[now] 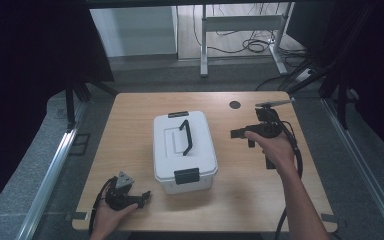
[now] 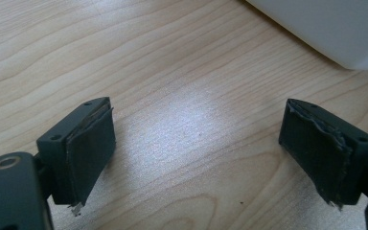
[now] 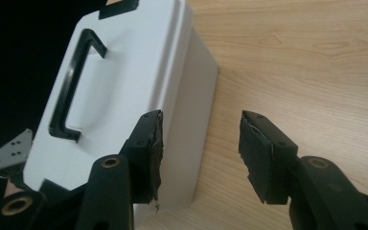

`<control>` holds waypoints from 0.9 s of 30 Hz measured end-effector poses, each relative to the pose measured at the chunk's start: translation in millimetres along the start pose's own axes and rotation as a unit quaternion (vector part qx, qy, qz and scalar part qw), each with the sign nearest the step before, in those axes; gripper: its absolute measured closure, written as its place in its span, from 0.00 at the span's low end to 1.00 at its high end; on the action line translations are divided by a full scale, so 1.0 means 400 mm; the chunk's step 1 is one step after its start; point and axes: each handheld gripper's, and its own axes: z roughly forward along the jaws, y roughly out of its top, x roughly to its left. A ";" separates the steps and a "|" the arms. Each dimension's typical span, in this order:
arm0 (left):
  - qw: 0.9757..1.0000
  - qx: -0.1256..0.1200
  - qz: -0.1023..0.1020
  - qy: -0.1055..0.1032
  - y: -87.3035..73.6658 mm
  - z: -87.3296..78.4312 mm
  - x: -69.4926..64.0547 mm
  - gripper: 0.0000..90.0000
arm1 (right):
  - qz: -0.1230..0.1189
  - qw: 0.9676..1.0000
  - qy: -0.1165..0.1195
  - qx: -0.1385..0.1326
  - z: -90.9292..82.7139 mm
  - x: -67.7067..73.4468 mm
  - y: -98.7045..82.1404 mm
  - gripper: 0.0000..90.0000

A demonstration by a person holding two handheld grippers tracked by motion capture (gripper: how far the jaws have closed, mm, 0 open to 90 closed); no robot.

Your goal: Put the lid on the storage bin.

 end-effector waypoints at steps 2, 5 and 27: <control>1.000 0.000 0.000 0.000 0.000 0.000 0.000 0.14 | 0.001 1.000 0.004 -0.004 -0.006 -0.015 -0.010 0.57; 1.000 0.000 0.000 0.000 0.000 0.000 0.000 0.14 | 0.002 1.000 0.005 -0.006 -0.011 -0.034 -0.025 0.56; 1.000 -0.001 -0.002 0.000 0.000 0.001 -0.001 0.13 | 0.027 0.999 0.012 -0.019 0.023 -0.189 -0.214 0.53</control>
